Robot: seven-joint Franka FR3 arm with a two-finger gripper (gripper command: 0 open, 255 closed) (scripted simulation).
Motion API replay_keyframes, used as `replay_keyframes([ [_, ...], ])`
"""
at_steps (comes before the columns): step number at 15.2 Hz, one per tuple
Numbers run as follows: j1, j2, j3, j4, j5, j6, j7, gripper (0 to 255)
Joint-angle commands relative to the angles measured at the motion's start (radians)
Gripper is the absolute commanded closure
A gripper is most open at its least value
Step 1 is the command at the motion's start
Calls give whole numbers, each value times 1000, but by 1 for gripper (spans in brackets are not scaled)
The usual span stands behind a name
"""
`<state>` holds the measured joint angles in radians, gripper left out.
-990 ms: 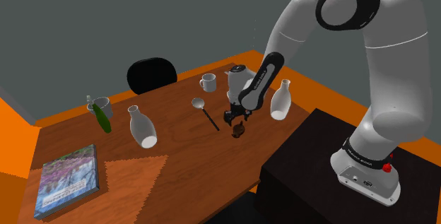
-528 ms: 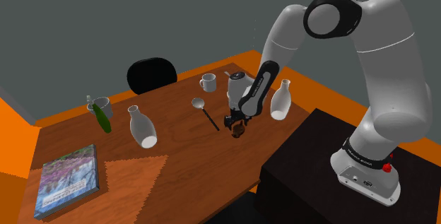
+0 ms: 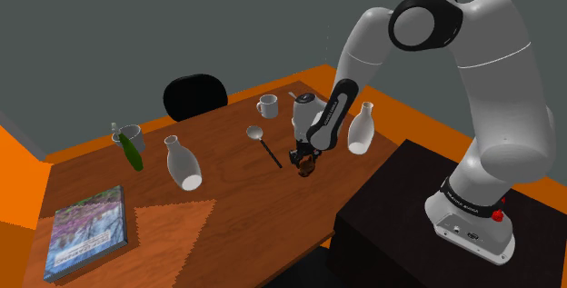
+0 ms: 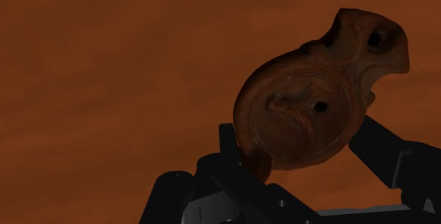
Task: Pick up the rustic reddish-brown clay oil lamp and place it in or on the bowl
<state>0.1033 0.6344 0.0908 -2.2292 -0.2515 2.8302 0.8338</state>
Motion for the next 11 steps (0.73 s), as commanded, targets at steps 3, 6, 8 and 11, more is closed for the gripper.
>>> replay_keyframes([
  [3,0,0,1,-1,0,0,0,255],
  [6,0,0,1,-1,0,0,0,255],
  [8,0,0,1,-1,0,0,0,255],
  [11,-6,-28,9,-12,5,-17,-5,255],
])
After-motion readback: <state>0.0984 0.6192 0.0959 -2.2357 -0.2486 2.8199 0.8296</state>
